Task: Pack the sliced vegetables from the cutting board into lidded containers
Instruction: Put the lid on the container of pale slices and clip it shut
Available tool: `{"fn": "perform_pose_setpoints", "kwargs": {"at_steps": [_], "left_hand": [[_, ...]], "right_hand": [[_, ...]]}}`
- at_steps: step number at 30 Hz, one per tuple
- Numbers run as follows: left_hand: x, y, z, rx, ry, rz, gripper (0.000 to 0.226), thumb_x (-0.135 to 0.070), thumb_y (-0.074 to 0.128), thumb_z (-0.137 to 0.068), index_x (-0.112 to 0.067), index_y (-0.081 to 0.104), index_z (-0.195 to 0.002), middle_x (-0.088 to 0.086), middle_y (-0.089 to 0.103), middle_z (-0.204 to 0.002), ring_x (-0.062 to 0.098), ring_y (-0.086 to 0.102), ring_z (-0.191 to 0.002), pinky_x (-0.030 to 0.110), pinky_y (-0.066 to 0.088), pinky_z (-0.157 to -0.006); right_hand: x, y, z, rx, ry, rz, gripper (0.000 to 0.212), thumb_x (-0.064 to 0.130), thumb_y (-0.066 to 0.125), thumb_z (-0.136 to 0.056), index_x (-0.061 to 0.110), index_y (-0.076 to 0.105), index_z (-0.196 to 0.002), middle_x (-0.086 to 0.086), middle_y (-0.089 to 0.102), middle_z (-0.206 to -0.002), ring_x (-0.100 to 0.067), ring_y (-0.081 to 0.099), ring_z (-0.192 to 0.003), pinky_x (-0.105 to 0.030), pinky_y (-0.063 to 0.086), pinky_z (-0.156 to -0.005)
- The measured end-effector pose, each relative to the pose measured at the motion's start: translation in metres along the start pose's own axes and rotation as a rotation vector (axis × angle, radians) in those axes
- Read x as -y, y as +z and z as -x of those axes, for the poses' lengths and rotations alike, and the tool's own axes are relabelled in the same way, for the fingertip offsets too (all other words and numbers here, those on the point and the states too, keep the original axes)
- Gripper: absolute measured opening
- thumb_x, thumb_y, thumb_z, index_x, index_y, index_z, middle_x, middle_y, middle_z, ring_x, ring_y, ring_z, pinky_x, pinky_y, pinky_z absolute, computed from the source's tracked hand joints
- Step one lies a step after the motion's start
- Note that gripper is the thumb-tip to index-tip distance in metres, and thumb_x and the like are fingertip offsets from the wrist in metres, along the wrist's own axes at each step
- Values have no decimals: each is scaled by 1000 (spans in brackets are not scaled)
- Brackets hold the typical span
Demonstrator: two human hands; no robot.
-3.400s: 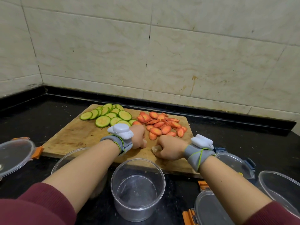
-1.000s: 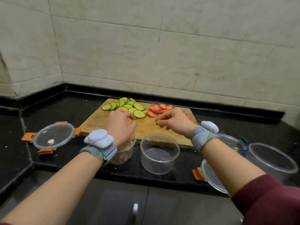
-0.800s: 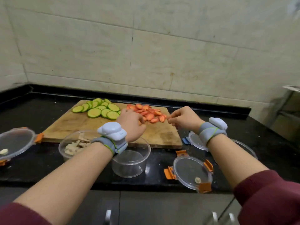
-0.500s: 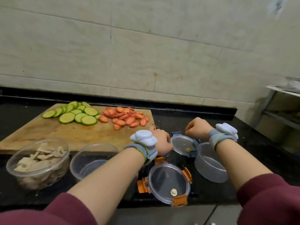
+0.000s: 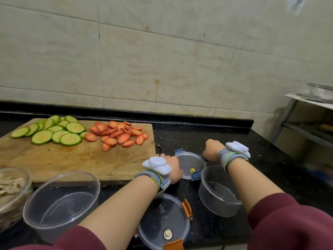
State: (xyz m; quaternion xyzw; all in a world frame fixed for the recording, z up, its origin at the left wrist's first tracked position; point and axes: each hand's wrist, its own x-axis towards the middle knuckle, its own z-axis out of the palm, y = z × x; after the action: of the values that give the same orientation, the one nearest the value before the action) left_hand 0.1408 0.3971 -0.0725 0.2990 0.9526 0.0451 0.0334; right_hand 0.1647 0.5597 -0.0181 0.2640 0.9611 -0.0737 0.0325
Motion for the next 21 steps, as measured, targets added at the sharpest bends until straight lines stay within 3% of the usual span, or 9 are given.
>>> {"fn": "perform_pose_setpoints", "kwargs": {"at_steps": [3,6,8,10,11,13,16,19,21], "left_hand": [[6,-10,-3,-18,-111,283,60,-52,30,-96,-6,67,-102,20,65,-114,38,55,-109,40,42,-94],[14,-34,0,-23,-249,825,74,-58,19,-97,-2,61,-120,20,57,-130,34,50,-123,38,36,-107],[21,-51,5,-33,-292,1377,76,-64,20,-93,-4,53,-128,14,53,-134,32,47,-127,39,36,-108],[29,-69,14,-11,-284,1882,72,-67,28,-91,-8,47,-127,17,55,-117,33,57,-110,39,47,-94],[38,-77,21,-20,-263,2021,65,-65,35,-90,-10,46,-123,17,55,-110,31,60,-97,38,50,-86],[59,-88,28,-86,-247,2078,52,-55,47,-91,-12,45,-122,17,56,-104,28,59,-83,38,53,-80],[96,-97,45,-242,-262,2040,44,-46,44,-95,-13,44,-124,19,63,-107,30,61,-77,43,57,-69],[121,-102,61,-345,-200,2049,50,-48,34,-98,-12,44,-131,23,64,-116,37,68,-83,55,54,-79],[138,-107,79,-322,-130,2027,55,-50,31,-99,-10,46,-133,22,64,-118,41,68,-92,55,55,-80]], "right_hand": [[7,-13,3,-80,-72,-399,24,16,48,-95,1,62,-84,-26,65,-93,-32,60,-79,-35,50,-72],[27,-28,24,-52,-209,-919,23,8,40,-99,6,52,-80,-17,58,-74,-27,60,-63,-39,55,-64],[42,-35,40,-84,-387,-950,23,7,42,-99,8,53,-79,-14,56,-75,-23,57,-63,-40,55,-67],[52,-39,51,-143,-560,-818,18,10,46,-98,10,58,-84,-16,60,-80,-22,56,-71,-44,52,-73],[59,-39,58,-154,-628,-754,16,12,48,-98,11,60,-88,-16,64,-82,-20,55,-73,-43,51,-75],[72,-37,71,-135,-740,-677,14,13,51,-96,8,64,-93,-15,70,-87,-15,57,-75,-39,50,-76],[104,-35,97,-50,-860,-618,14,15,61,-92,6,71,-93,-8,74,-88,-8,62,-78,-29,50,-79],[124,-35,105,-48,-801,-820,13,19,67,-87,7,74,-85,-5,73,-82,-5,59,-72,-21,47,-71],[140,-33,99,-242,-648,-1004,12,22,67,-87,15,69,-77,1,67,-74,-4,55,-67,-21,45,-67]]}}
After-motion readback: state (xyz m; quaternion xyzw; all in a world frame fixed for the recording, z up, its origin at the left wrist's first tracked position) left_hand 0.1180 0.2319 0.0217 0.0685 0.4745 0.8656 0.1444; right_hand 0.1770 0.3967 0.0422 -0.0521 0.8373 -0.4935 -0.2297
